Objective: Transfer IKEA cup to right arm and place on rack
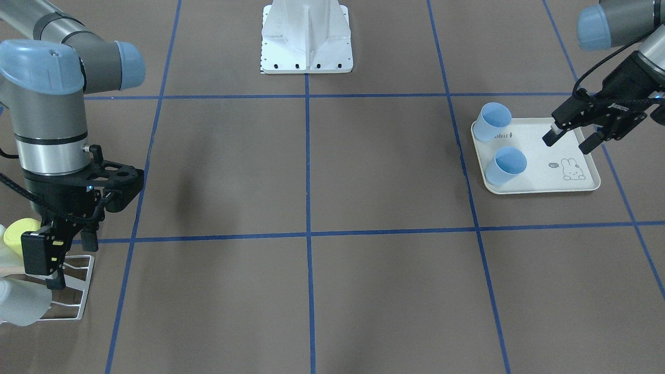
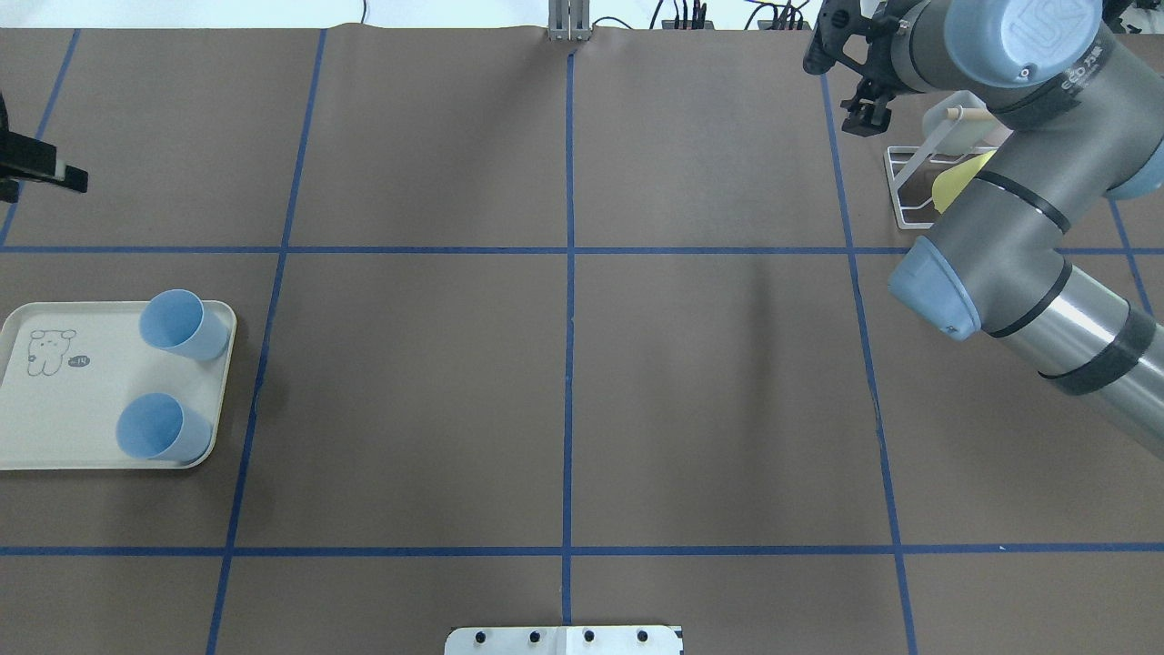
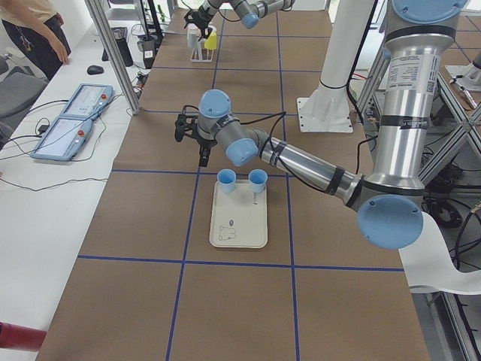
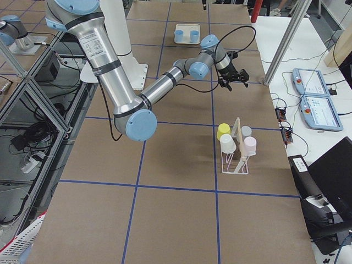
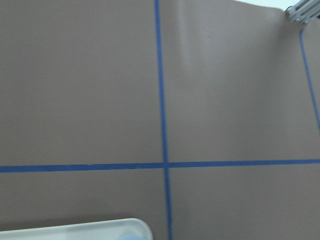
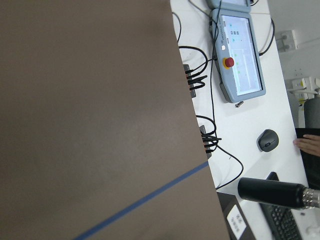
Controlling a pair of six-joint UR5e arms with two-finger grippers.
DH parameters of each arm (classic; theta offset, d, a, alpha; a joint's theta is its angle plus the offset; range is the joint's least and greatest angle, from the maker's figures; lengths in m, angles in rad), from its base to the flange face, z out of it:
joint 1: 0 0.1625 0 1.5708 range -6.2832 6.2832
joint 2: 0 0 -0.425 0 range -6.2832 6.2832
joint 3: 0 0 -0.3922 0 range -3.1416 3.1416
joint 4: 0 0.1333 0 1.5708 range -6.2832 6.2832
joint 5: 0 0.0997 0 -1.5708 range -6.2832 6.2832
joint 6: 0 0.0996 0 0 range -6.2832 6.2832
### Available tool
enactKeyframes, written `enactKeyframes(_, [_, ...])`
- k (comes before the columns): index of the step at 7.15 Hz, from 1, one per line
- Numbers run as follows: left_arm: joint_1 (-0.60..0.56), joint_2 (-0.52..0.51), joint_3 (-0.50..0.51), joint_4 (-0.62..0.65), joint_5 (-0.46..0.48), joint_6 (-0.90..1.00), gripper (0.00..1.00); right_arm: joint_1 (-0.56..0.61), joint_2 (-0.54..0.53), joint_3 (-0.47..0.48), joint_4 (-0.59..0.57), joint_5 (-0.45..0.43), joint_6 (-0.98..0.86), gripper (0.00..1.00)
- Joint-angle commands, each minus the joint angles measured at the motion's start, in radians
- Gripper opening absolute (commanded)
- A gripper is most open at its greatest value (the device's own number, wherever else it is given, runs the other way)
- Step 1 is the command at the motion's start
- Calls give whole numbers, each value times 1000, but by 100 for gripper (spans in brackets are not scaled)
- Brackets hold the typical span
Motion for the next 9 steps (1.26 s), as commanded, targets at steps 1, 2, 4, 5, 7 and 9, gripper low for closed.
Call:
enactKeyframes(1, [45, 132, -8, -6, 187, 84, 100, -65, 4, 59, -7, 42, 392, 100])
enactKeyframes(2, [87, 137, -8, -8, 188, 69, 100, -79, 3, 60, -11, 44, 396, 100])
enactKeyframes(4, [228, 125, -8, -11, 230, -94, 100, -79, 3, 60, -13, 214, 425, 100])
enactKeyframes(5, [323, 104, -7, -9, 341, -193, 100, -81, 6, 68, -11, 234, 465, 100])
enactKeyframes(7, [389, 70, 12, -9, 364, -269, 100, -81, 4, 68, -11, 229, 466, 100])
enactKeyframes(9, [393, 45, 54, -14, 361, -274, 74, -81, 4, 68, -10, 229, 466, 100])
